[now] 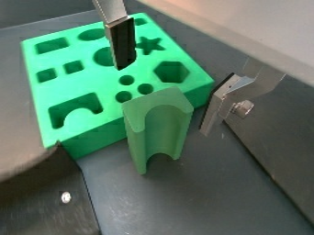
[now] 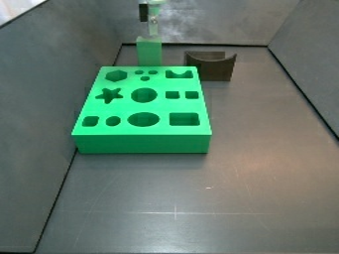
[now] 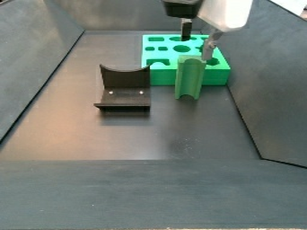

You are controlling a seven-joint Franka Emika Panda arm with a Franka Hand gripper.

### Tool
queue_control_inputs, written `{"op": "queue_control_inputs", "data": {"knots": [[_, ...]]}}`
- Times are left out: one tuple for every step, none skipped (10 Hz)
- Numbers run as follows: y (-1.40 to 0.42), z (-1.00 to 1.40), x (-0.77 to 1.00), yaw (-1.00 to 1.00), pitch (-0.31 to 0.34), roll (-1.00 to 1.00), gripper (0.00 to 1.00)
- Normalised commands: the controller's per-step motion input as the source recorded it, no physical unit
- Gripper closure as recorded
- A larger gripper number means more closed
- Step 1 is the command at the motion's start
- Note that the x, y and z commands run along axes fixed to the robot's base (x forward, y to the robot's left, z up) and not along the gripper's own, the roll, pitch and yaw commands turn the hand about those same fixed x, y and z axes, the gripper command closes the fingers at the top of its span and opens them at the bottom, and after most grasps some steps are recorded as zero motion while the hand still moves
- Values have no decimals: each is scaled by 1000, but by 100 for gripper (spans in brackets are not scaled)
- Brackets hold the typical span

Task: Pick up the arch object. Move up. Rotate the arch object. Move to above the board. Insert the arch object.
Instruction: Rotate the arch object.

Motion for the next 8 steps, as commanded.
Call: {"op": "queue_control_inputs", "data": {"knots": [[1, -29, 32, 1000, 9, 6, 0], [1, -29, 32, 1000, 9, 6, 0], [1, -29, 32, 1000, 10, 6, 0], [1, -29, 32, 1000, 10, 7, 0], [1, -28, 32, 1000, 12, 7, 0], [1, -28, 32, 1000, 12, 8, 0], [1, -28, 32, 1000, 13, 8, 0], [1, -28, 32, 1000, 15, 9, 0]]}}
